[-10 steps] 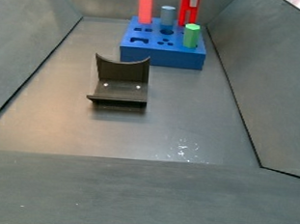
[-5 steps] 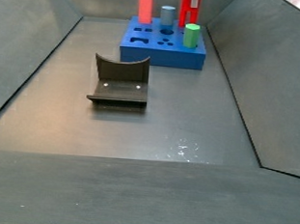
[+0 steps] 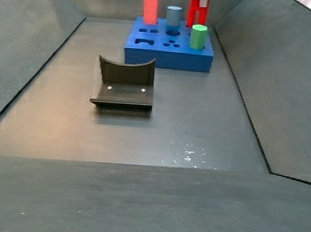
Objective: Pick up the square-circle object. Move up. Place the square-circle object on the fixture. Regrasp the square-circle object. Move to above the board. Insert the square-circle object.
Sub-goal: Insert the square-circle object.
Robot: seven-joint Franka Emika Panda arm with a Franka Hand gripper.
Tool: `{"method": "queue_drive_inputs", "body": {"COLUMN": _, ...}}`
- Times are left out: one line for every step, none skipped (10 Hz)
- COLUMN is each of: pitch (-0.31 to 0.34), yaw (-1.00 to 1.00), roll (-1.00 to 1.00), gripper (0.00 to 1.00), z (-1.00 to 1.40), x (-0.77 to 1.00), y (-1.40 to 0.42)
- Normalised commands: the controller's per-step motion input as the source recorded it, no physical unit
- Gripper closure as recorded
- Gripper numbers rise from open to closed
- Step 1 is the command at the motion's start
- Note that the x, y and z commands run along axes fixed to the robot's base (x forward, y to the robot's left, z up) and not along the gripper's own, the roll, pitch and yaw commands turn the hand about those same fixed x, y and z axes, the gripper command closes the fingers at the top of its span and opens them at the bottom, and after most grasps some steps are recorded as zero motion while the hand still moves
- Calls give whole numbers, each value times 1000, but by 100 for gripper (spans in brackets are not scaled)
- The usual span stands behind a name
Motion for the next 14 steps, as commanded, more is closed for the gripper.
{"method": "queue_drive_inputs", "body": {"pitch": 0, "yaw": 86, "roll": 0, "gripper": 100, "z": -103, "x": 0, "y": 66}}
{"method": "queue_drive_inputs", "body": {"pitch": 0, "yaw": 60, "roll": 0, "gripper": 100, "z": -109, "x": 43, "y": 6}}
{"method": "queue_drive_inputs", "body": {"pitch": 0, "yaw": 0, "roll": 13, "gripper": 100, "z": -83, "x": 0, "y": 0}}
{"method": "queue_drive_inputs", "body": {"pitch": 0, "yaw": 9, "roll": 59, "gripper": 100, "z": -589, "x": 0, "y": -46}}
{"method": "queue_drive_inputs", "body": {"pitch": 0, "yaw": 0, "roll": 0, "gripper": 100, "z": -51, "x": 0, "y": 0}}
{"method": "queue_drive_inputs", "body": {"pitch": 0, "yaw": 0, "roll": 29, "gripper": 100, "z": -166, "x": 0, "y": -51}}
{"method": "queue_drive_inputs", "body": {"pitch": -6, "yaw": 0, "roll": 107, "gripper": 100, "z": -660, "x": 0, "y": -180}}
{"method": "queue_drive_inputs", "body": {"pitch": 0, "yaw": 0, "roll": 91, "gripper": 100, "z": -514, "x": 0, "y": -131}}
{"method": "queue_drive_inputs", "body": {"pitch": 0, "yaw": 0, "roll": 0, "gripper": 100, "z": -29, "x": 0, "y": 0}}
{"method": "queue_drive_inputs", "body": {"pitch": 0, "yaw": -14, "roll": -29, "gripper": 100, "z": -280, "x": 54, "y": 31}}
{"method": "queue_drive_inputs", "body": {"pitch": 19, "yaw": 0, "roll": -39, "gripper": 100, "z": -346, "x": 209, "y": 77}}
{"method": "queue_drive_inputs", "body": {"pitch": 13, "yaw": 0, "roll": -54, "gripper": 100, "z": -269, "x": 243, "y": 20}}
{"method": "queue_drive_inputs", "body": {"pitch": -7, "yaw": 0, "roll": 0, "gripper": 100, "z": -117, "x": 0, "y": -66}}
{"method": "queue_drive_inputs", "body": {"pitch": -59, "yaw": 54, "roll": 113, "gripper": 100, "z": -760, "x": -86, "y": -214}}
